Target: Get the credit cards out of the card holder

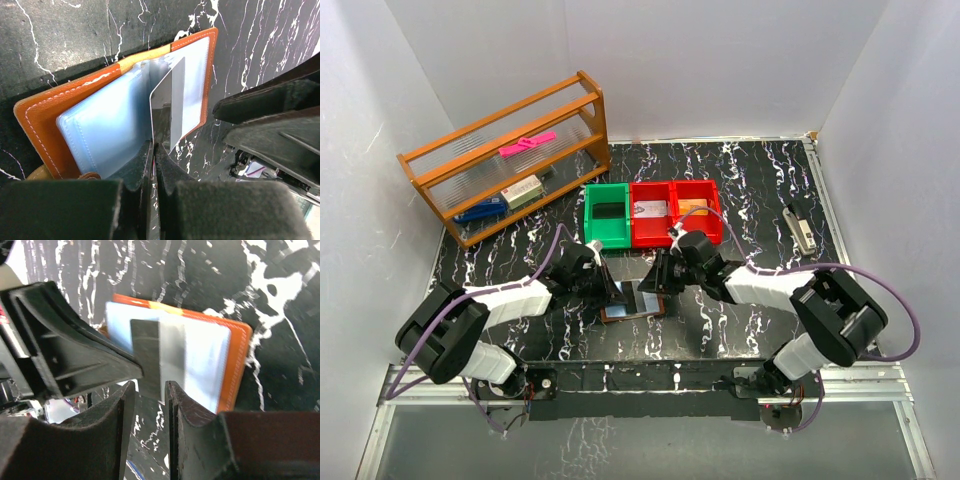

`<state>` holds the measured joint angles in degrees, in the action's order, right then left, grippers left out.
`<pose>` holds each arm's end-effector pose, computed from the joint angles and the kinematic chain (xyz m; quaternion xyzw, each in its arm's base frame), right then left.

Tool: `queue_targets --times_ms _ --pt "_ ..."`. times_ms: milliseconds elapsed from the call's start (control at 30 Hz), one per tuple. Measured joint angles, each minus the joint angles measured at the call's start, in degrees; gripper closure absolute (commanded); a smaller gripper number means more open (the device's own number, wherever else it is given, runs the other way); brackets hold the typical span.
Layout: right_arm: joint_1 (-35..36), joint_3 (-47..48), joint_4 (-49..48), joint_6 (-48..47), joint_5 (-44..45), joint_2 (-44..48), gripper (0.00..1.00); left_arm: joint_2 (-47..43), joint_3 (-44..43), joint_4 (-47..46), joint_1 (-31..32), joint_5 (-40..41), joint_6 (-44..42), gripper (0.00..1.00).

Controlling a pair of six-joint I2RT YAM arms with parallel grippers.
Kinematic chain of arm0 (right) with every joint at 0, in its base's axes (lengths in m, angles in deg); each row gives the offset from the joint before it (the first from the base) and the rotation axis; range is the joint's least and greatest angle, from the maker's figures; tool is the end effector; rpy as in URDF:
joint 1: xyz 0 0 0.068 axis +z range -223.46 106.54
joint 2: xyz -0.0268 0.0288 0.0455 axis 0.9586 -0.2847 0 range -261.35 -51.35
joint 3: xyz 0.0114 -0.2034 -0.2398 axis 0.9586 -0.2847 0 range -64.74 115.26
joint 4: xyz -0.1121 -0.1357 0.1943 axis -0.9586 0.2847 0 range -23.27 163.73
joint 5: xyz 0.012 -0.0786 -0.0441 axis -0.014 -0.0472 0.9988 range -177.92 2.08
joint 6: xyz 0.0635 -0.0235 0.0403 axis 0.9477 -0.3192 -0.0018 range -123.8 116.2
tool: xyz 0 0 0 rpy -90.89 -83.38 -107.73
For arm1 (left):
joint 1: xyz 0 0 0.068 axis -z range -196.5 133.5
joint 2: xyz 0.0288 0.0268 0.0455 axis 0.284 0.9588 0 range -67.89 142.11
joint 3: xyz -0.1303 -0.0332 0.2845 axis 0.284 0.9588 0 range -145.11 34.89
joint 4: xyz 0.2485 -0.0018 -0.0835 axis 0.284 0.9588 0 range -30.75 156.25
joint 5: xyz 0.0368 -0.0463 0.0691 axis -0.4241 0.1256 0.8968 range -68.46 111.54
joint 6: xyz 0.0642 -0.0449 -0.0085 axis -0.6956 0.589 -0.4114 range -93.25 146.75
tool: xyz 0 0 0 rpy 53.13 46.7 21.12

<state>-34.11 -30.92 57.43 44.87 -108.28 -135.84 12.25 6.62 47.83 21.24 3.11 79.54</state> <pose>0.2138 0.2057 0.1763 0.0003 0.8999 0.3974 0.1796 0.2017 -0.1832 0.1702 -0.0509 0.8973 -0.3961 0.1879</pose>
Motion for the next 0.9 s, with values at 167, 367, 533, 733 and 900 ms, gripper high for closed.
queue_targets --times_ms 167,367,533,733,900 --pt "0.85 4.61 0.7 -0.98 0.42 -3.89 0.71 0.0 -0.13 0.57 0.0 -0.02 -0.35 0.98" --pt "0.98 2.99 -1.01 1.42 0.04 -7.76 0.72 0.0 -0.15 -0.02 0.0 -0.52 -0.22 0.82" --pt "0.98 0.7 -5.01 3.78 -0.61 -7.82 0.72 0.94 -0.15 -3.21 0.0 -2.23 1.14 0.8" --pt "0.98 -0.02 -6.38 4.81 -0.59 -7.74 0.71 2.38 -0.13 -5.01 0.0 -3.37 2.12 0.92" --pt "1.01 -0.24 -6.08 4.83 -0.61 -7.1 0.67 1.97 -0.35 -3.5 0.0 -3.17 1.68 1.0"
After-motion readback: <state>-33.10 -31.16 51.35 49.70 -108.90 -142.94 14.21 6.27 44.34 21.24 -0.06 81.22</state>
